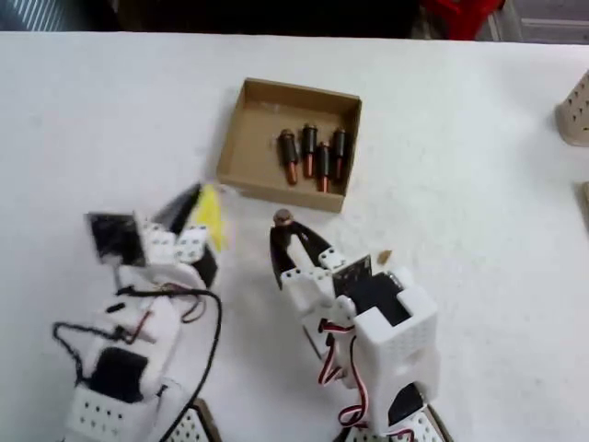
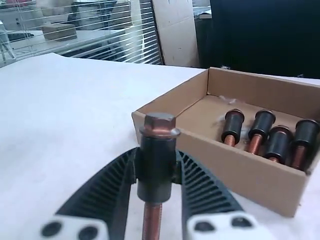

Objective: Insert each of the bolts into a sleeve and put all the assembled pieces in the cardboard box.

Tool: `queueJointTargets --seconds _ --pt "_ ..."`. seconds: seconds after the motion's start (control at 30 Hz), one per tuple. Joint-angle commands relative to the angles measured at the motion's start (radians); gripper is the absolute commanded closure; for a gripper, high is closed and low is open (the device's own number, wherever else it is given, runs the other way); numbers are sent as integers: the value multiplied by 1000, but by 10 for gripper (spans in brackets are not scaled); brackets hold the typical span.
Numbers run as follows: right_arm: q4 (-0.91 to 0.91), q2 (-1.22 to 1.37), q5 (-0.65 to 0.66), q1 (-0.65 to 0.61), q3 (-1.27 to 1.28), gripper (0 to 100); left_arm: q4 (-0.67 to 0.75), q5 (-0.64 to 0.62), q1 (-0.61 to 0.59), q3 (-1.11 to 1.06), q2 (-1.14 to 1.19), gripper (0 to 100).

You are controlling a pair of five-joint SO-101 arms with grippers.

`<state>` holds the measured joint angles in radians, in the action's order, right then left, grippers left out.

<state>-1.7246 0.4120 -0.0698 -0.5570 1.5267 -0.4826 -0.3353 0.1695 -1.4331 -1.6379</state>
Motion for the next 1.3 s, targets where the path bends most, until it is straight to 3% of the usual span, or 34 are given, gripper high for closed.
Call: queueJointTargets --seconds 0.0,0.33,0.43,0.57,0.93,1.07,1.27 --pt "-30 -47 -9 22 -6 982 -164 -5 -150 68 -213 932" --pt "-33 -48 -9 24 2 982 -356 -2 -423 32 -186 932" --pt "-31 -90 -9 24 34 982 -356 0 -473 -80 -186 930" --pt "-27 -157 -9 39 86 982 -265 124 -504 -247 -186 932" --pt "24 -286 -9 114 137 982 -499 376 -450 -261 -185 929" --pt "154 -361 -9 116 123 982 -594 483 -400 -261 -185 929" --pt "443 -545 -9 148 66 982 -611 559 -398 -261 -185 928"
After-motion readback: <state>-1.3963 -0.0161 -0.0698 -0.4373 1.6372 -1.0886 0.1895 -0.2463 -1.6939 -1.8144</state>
